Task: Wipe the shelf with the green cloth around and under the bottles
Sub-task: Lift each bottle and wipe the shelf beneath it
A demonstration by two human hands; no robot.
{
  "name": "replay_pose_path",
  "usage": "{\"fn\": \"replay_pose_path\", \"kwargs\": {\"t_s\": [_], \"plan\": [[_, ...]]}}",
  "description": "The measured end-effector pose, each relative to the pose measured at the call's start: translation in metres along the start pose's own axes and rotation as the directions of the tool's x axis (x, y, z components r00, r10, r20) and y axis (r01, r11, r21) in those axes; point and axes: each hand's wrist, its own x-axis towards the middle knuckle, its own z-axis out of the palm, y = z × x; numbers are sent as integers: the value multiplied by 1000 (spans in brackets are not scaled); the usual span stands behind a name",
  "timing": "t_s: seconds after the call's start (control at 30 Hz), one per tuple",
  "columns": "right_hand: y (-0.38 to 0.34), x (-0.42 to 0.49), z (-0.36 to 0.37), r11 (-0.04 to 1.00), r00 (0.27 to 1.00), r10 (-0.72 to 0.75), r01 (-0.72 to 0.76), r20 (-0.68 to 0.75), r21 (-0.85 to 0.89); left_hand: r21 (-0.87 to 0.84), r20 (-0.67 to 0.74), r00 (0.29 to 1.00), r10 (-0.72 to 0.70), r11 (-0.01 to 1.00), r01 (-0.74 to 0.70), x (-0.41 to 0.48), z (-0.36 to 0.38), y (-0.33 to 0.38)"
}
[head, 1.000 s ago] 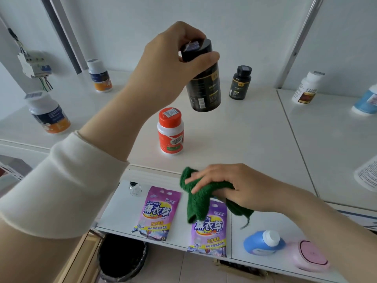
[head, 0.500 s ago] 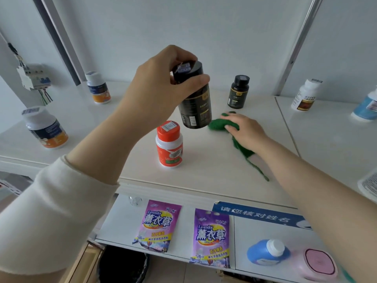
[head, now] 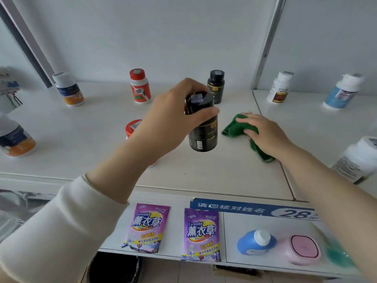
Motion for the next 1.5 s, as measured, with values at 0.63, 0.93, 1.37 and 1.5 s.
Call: {"fn": "replay_pose_path", "kwargs": {"t_s": [0.63, 0.93, 1.37, 1.5], "plan": [[-42, -8, 14, 998, 993, -59, 58, 98, 16, 94, -154, 986, -63, 993, 78, -1, -9, 8], [-84, -89, 30, 834, 785, -538, 444, 307, 327, 125, -171, 985, -32, 991, 54, -2, -12, 8], [-6, -88, -24, 994, 973, -92, 101, 209, -34, 111, 138, 987, -77, 992, 62, -14, 56, 1], [-9, -101, -22, 981, 932, -185, 196, 310, -3, 118, 197, 978, -62, 992, 40, -16, 60, -4]]}}
